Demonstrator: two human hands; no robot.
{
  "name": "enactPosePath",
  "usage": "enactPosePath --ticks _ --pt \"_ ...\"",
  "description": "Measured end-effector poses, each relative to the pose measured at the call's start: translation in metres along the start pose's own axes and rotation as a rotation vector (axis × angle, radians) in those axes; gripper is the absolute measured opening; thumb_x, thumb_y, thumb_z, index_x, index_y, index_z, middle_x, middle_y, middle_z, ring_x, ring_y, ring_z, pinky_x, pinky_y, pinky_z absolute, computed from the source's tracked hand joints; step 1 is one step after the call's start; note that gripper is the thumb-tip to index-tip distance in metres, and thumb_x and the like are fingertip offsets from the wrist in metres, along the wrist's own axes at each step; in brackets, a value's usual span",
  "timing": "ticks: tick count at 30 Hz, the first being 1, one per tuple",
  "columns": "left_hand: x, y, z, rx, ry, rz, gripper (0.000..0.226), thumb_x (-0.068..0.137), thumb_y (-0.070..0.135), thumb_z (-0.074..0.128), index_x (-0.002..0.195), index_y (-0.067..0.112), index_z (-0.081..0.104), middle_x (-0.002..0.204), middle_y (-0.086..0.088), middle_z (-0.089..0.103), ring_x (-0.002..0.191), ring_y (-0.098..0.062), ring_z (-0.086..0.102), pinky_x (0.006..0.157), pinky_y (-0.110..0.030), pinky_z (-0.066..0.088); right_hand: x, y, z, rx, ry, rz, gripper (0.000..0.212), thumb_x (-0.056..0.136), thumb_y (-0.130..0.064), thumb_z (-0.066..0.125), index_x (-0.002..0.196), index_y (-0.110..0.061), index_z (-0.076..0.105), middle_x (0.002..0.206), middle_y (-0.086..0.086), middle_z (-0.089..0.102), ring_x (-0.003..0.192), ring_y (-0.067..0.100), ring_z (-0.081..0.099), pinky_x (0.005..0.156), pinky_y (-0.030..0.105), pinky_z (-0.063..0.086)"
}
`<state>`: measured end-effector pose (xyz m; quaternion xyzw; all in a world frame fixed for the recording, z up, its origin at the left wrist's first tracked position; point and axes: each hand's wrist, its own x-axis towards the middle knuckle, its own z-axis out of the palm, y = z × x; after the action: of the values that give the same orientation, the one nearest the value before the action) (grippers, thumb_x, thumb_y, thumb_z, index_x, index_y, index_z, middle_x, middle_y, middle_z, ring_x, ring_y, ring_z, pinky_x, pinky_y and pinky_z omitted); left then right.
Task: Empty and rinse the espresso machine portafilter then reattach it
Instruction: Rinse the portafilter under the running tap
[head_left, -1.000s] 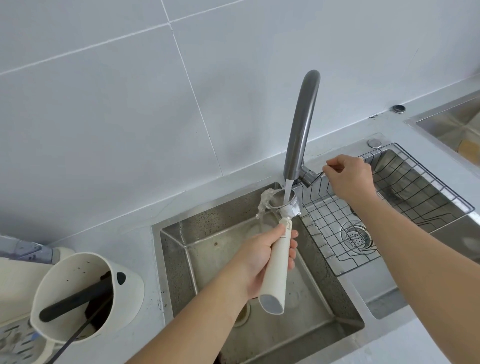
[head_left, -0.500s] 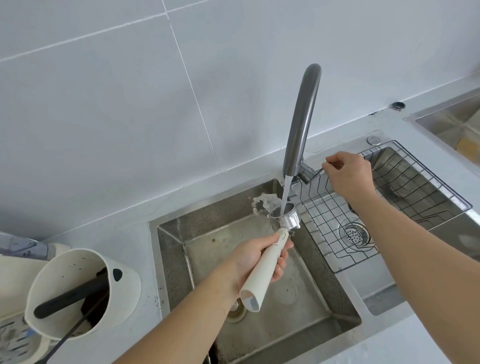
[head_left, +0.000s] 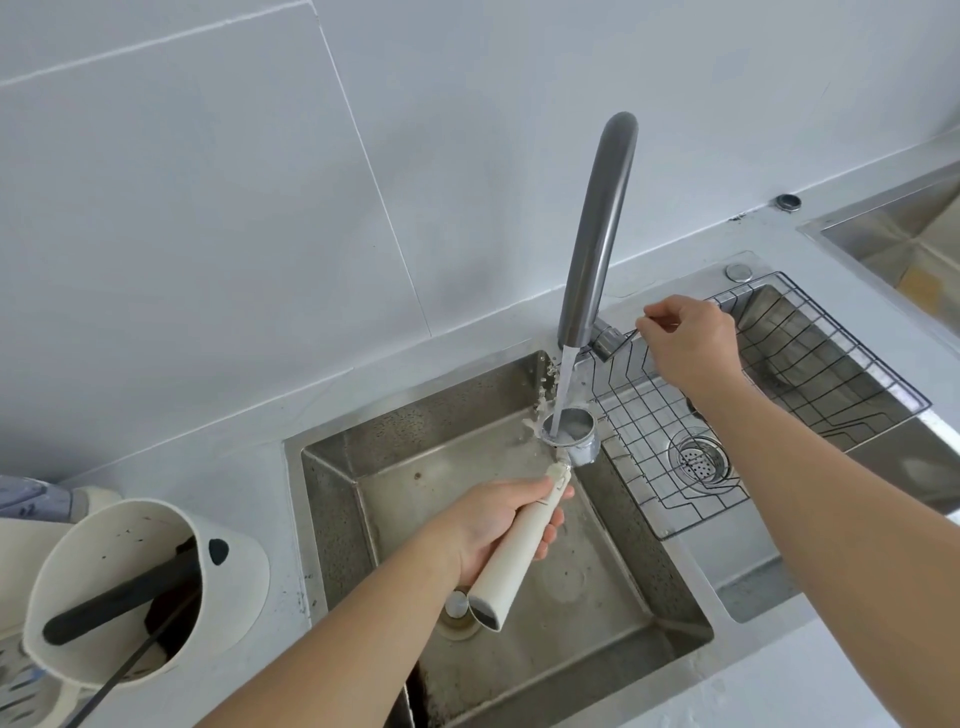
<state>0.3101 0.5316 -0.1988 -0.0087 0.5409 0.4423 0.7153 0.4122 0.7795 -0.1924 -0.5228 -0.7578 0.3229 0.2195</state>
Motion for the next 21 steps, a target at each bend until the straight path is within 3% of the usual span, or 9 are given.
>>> enactPosePath --ticks 12,17,21 --pt "0.007 -0.002 0.001 0.087 0.081 0.135 0.029 0.094 0.024 0.06 0.117 0.007 0.066 0.077 -0.003 0.068 0.066 -0.015 0.062 0.064 -0.026 0.052 -0.001 -0.001 0.0 0.001 0.005 0.002 0.022 0.092 -0.022 0.063 0.108 -0.01 0.073 0.09 0.001 0.069 0.081 0.018 0.062 0.074 0.023 0.044" --pt "0.011 -0.005 0.005 0.153 0.178 0.253 0.015 0.096 0.023 0.058 0.101 0.014 0.068 0.08 -0.003 0.065 0.066 -0.012 0.061 0.064 -0.024 0.052 -0.002 -0.001 0.0 0.011 0.003 -0.004 0.022 0.092 -0.022 0.063 0.108 -0.01 0.072 0.091 0.002 0.07 0.081 0.017 0.062 0.073 0.022 0.043" --pt "0.011 -0.006 0.002 0.215 0.244 0.33 0.017 0.097 0.023 0.056 0.087 0.018 0.069 0.077 -0.002 0.063 0.068 -0.016 0.058 0.062 -0.026 0.05 -0.002 0.0 0.0 0.018 0.002 -0.003 0.022 0.092 -0.023 0.063 0.108 -0.011 0.072 0.094 0.004 0.072 0.082 0.018 0.063 0.074 0.024 0.046"
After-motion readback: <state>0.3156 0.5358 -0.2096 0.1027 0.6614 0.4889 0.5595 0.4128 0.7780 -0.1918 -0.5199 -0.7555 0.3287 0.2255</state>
